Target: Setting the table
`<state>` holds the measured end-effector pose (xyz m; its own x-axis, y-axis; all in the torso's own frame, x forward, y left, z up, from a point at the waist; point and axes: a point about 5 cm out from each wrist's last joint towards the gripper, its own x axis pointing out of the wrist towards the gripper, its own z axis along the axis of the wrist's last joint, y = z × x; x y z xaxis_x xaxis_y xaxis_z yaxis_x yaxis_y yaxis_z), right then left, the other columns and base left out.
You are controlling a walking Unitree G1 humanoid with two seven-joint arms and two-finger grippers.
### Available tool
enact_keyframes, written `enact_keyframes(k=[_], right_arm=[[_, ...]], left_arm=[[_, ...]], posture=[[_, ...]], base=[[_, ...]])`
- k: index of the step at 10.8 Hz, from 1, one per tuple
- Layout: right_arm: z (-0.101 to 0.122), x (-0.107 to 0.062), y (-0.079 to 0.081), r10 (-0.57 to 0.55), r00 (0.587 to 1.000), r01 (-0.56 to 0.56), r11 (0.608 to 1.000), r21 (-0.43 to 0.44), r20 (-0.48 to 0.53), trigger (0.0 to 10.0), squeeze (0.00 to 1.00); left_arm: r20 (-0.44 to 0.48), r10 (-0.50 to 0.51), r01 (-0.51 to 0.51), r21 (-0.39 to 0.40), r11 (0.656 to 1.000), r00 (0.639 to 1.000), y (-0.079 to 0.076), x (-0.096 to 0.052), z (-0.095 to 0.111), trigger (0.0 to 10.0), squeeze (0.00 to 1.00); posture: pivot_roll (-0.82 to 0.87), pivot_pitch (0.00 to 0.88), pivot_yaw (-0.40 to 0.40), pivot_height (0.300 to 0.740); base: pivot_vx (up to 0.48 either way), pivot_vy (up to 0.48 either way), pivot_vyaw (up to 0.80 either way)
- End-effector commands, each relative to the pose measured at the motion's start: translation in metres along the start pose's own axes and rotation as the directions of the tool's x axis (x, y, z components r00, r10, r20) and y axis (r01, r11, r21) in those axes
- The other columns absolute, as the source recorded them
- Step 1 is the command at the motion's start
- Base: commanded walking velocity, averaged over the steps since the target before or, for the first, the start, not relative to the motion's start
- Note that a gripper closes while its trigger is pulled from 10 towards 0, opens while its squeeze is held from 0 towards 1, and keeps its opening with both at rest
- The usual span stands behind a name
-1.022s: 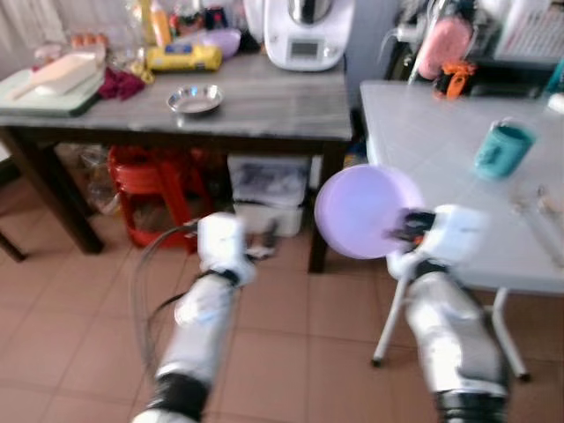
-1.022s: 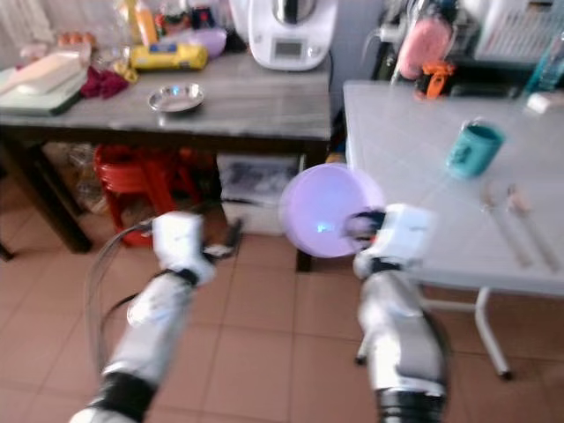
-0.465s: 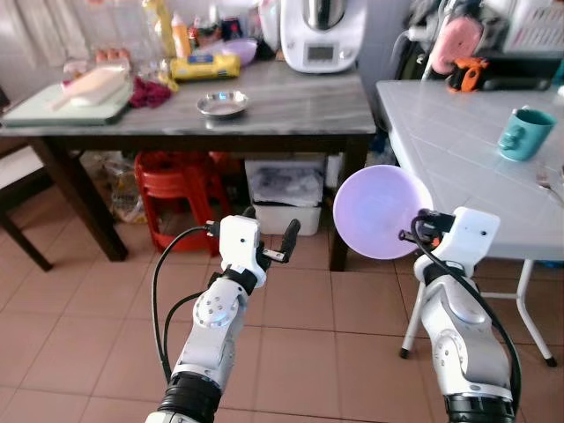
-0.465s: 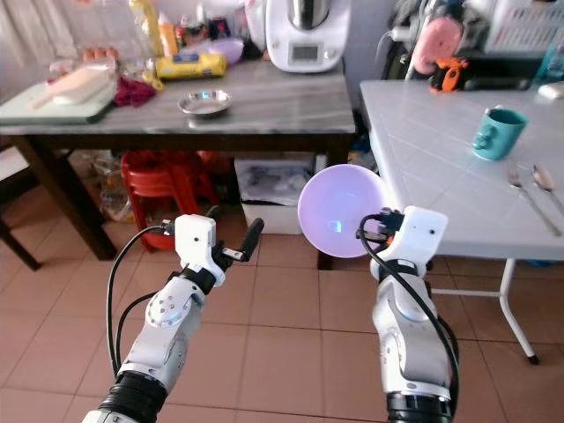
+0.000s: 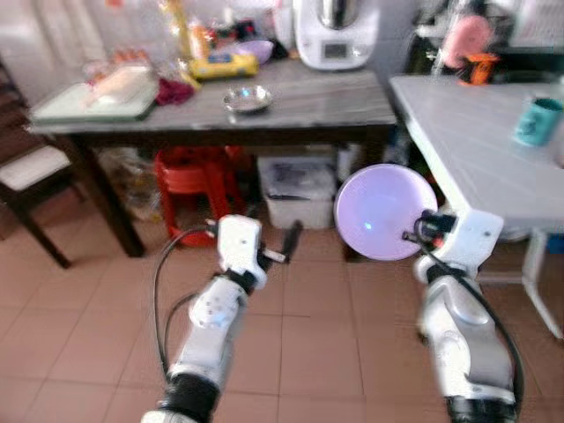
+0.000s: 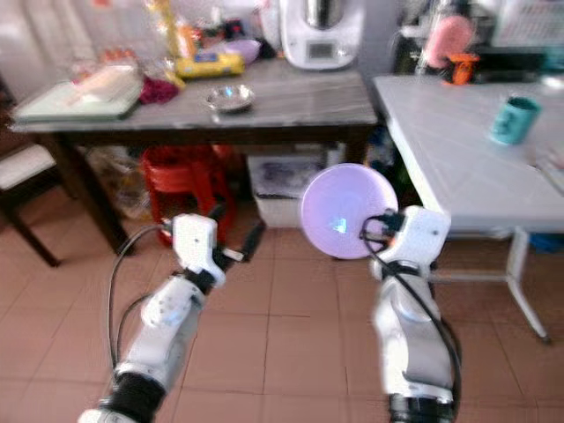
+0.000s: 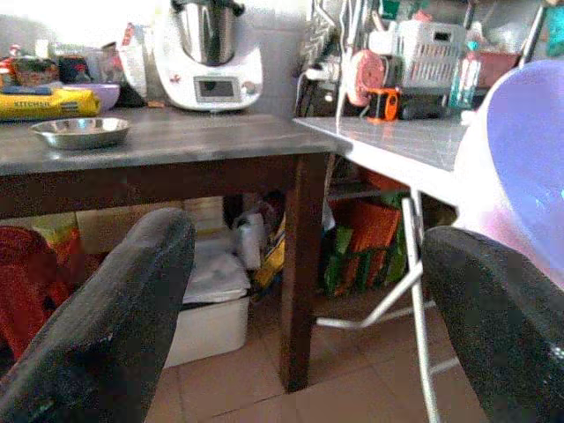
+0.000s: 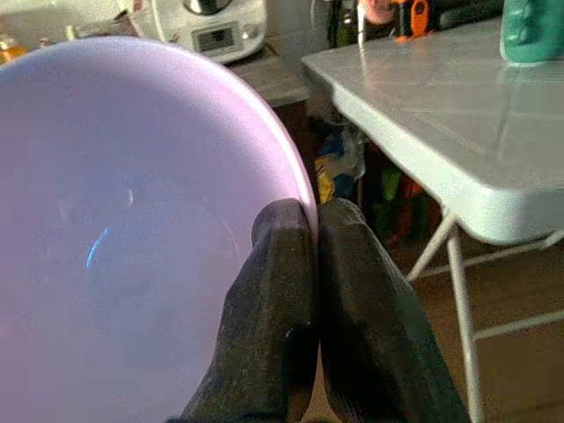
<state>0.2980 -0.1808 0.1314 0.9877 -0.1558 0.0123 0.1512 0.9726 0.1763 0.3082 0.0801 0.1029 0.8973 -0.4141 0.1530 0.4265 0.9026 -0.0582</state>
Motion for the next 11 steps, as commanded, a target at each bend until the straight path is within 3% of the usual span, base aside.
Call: enact_keyframes(k=[1, 4, 11], right_arm=[[0.0075, 0.0013, 0.0016, 0.007, 1.0, -0.007, 1.0, -0.004, 0.03, 10.0, 0.0], [0.008, 0.0024, 0.0015, 0.012, 0.999, -0.012, 1.0, -0.006, 0.031, 10.0, 0.0], [0.0082, 0.0, -0.001, 0.005, 1.0, -0.004, 1.0, -0.017, 0.03, 10.0, 0.0]], left_arm=[[0.025, -0.002, 0.002, 0.0, 1.0, 1.0, 0.0003, 0.0004, 0.0043, 10.0, 0.0], [0.031, -0.016, 0.016, 0.003, 1.0, 0.999, 0.0001, 0.0, 0.0047, 10.0, 0.0], [0.03, -0.034, 0.035, -0.007, 0.999, 0.999, -0.0039, 0.0015, 0.003, 10.0, 0.0]], posture=[[-0.16, 0.022, 0.054, 0.74], [-0.17, 0.017, 0.051, 0.74], [-0.18, 0.021, 0.056, 0.74]], base=[[0.0, 0.0, 0.0], [0.254, 0.0, 0.0], [0.448, 0.0, 0.0]])
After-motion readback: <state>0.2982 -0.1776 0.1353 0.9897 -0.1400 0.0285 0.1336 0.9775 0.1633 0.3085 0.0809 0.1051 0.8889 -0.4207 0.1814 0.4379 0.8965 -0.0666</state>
